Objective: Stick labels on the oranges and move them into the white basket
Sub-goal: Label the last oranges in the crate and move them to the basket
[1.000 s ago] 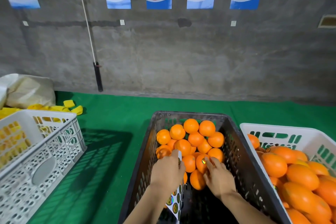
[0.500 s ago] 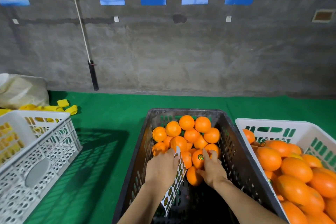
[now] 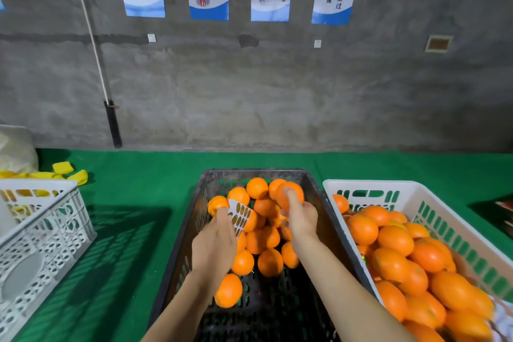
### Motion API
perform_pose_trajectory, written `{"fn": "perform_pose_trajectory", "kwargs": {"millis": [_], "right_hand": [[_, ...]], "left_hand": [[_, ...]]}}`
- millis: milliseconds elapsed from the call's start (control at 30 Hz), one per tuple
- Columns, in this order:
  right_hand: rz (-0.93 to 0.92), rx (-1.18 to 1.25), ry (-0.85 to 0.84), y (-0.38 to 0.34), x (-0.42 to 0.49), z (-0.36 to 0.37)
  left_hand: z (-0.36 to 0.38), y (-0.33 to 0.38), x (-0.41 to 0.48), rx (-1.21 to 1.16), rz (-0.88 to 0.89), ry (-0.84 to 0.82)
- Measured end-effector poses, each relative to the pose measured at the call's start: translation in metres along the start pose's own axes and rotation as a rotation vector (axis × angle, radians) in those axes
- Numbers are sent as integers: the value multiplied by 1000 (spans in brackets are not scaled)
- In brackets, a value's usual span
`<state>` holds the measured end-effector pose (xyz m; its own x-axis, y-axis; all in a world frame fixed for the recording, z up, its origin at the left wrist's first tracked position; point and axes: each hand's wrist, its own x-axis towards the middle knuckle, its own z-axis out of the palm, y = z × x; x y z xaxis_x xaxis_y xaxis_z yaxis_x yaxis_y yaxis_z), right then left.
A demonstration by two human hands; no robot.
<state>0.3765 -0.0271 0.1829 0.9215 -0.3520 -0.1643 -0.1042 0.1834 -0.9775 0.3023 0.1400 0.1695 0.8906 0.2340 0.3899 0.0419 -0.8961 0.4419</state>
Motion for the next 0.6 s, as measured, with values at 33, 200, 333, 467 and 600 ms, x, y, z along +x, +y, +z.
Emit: {"fn": "perform_pose_trajectory", "kwargs": {"millis": [33,200,333,467,600], "right_hand": [[-43,118,62,-8,-4,-5],[-117,488,268,-25,-12,-46],[-34,739,219,-30,-11,-63],[-47,859,278,-35,-15,-61],[-146,795,375,-36,-14,-59]], "left_hand": [[-1,1,-2,-4,11,1],[-9,4,-15,5,61,-18],[-12,7,-22,15,52,-49],[-12,6,-23,40,50,-51],[-12,5,-22,30,35,-60]]}}
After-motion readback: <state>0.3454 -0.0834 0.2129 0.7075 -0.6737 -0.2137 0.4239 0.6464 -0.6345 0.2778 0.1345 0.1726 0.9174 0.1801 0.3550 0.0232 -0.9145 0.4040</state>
